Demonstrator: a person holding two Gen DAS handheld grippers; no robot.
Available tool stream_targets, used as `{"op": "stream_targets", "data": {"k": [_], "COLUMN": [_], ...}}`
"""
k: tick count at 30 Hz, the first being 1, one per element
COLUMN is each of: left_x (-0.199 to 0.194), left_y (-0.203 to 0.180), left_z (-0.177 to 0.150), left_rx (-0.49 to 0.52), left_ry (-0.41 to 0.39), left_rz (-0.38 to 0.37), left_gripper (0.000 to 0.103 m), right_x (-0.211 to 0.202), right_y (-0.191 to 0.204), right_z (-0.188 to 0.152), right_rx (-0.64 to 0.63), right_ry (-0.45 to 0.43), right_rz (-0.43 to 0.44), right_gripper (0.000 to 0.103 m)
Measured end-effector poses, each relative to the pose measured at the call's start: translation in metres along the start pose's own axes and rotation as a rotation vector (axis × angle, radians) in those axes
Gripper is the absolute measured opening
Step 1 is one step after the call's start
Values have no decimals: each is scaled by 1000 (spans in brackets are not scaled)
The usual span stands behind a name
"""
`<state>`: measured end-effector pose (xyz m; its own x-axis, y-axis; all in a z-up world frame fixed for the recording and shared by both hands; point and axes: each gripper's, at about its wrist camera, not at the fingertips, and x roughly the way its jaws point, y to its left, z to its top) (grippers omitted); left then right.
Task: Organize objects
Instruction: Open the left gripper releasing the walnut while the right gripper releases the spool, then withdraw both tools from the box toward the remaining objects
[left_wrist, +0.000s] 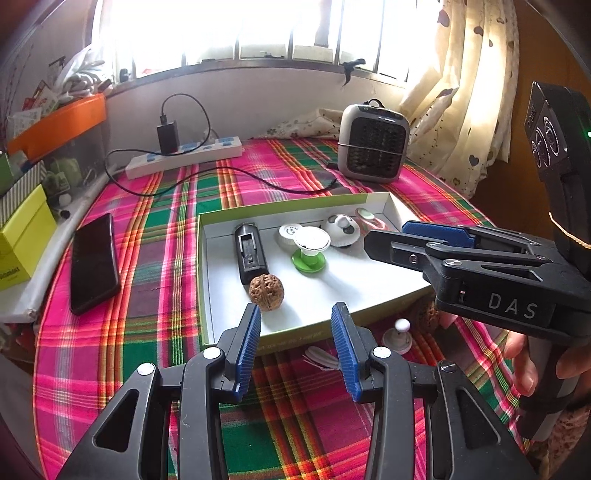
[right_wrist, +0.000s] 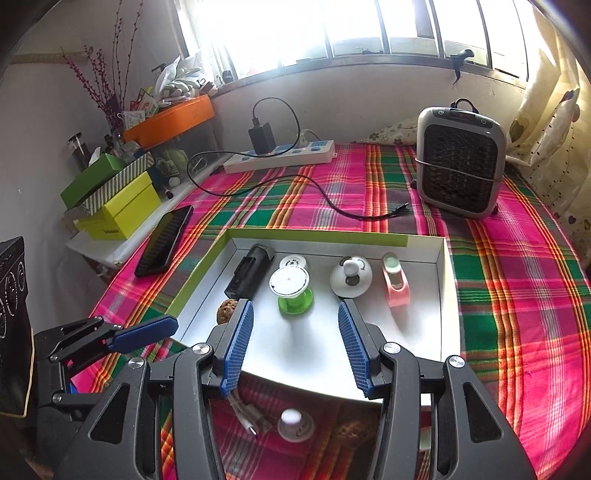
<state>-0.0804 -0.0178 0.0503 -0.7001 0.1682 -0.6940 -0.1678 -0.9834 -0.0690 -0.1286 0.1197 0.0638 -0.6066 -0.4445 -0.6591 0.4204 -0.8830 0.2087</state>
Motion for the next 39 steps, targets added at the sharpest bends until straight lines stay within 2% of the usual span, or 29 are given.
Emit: {"op": "stream_targets", "data": {"k": [16, 25, 34, 39], "left_x": [-10, 2, 10, 18], "left_y": [-7, -25, -40, -47], "left_z": [-27, -34, -30, -30], "left_rx": [-11, 82, 204, 242], "left_ry": [11, 55, 48, 71], "left_rz": [-57, -97, -134, -128], "left_gripper": [38, 40, 40, 40], "right_x": [-36, -44, -50, -52], "right_y": [-14, -22, -38, -49], "right_z": [-40, -59, -69, -71], "right_rx": [10, 19, 60, 88], "right_ry": [-22, -16, -13, -13], "right_rz": [-65, -89, -113, -131], "right_gripper": [49, 49, 49, 49]}}
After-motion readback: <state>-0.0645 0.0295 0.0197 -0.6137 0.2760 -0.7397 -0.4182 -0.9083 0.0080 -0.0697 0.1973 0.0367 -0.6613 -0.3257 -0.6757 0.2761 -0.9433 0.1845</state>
